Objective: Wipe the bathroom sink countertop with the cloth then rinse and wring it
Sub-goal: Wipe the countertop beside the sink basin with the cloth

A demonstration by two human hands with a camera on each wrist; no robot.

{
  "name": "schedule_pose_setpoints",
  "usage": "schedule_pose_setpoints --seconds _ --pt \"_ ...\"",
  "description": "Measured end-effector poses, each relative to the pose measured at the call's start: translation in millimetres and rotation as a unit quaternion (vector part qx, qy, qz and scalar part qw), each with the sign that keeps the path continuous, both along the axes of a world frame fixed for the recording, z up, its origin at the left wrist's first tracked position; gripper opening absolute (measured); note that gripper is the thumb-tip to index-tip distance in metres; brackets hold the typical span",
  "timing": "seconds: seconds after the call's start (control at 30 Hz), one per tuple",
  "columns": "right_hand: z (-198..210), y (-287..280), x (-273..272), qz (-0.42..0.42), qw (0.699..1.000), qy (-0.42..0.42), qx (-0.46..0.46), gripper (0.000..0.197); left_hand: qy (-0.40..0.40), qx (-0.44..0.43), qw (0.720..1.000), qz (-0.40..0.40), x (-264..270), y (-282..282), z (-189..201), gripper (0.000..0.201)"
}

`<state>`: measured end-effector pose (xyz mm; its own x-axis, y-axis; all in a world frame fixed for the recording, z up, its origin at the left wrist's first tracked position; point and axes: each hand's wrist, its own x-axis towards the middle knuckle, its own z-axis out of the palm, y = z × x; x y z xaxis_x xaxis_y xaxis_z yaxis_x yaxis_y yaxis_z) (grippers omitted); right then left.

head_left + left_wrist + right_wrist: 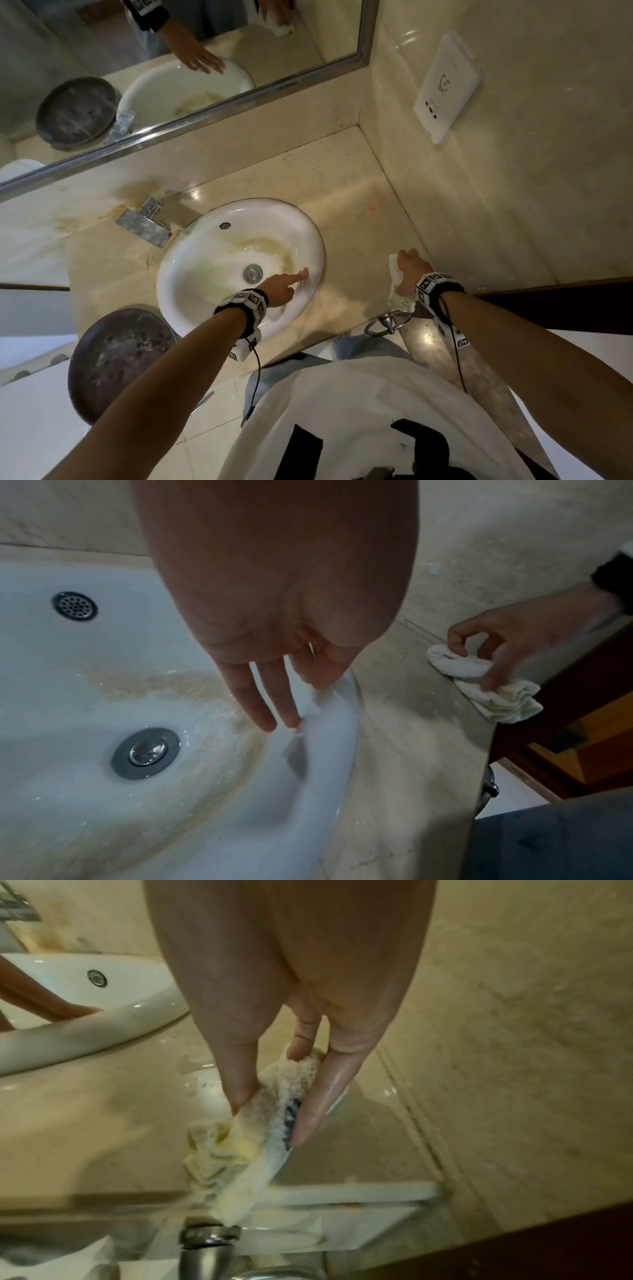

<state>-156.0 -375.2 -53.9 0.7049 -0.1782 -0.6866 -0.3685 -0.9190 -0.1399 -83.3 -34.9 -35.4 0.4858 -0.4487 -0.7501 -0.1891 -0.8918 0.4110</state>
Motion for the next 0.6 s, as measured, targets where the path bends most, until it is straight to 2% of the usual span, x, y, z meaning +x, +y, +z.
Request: schedule_pose_setpoints --seconds 0.2,0.47,0.53,0.6 --pt "2 44 7 -0.058 0.998 0.012 0.026 0.081 0.003 -0.009 1.0 -0.001 3 3 -4 0.072" --pt "-10 91 22 -0.08 0.995 -0.009 0.059 0.095 0.001 -0.016 1.0 -0.006 2 7 -8 0.071" --pt "-10 97 26 -0.094 0.993 -0.011 0.068 0.092 -0.005 -0.009 1.0 -0.006 2 6 -8 0.07" --pt "-9 100 28 -0.119 0.988 -0.015 0.1 0.079 -0.006 -0.005 1.0 -0.01 3 5 -9 0.07"
